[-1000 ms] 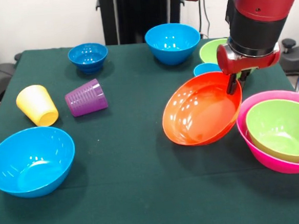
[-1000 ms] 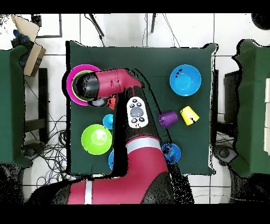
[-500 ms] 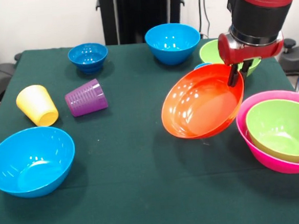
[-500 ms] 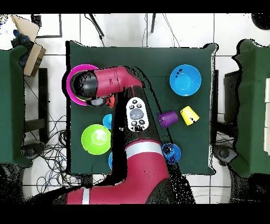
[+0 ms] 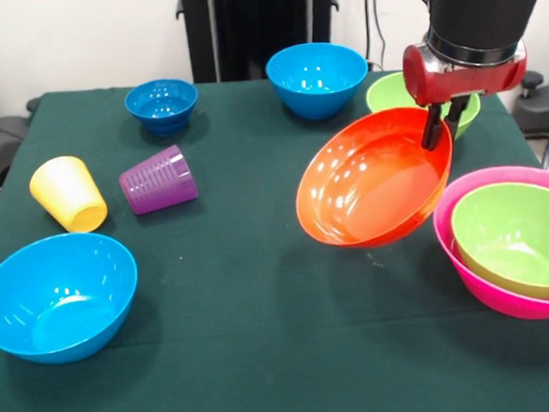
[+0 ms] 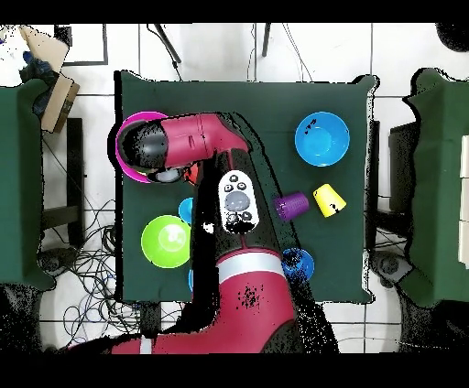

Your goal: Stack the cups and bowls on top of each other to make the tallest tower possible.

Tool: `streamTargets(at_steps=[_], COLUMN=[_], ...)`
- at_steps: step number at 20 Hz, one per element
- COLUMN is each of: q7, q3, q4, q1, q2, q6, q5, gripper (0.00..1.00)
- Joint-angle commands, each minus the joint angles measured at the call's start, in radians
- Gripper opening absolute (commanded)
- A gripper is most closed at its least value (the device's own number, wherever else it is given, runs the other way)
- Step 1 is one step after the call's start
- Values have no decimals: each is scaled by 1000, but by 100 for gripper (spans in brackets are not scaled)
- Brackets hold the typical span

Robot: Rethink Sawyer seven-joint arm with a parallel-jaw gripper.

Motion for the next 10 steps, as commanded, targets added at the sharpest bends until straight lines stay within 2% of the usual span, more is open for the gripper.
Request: streamTargets(at_steps=[1, 10], q7=[55, 44], q3=[15, 21], q4=[72, 134], q1=[8, -4], q2=[-3, -24], q6=[24, -53], q5=[-6, -19], gripper=[0, 0])
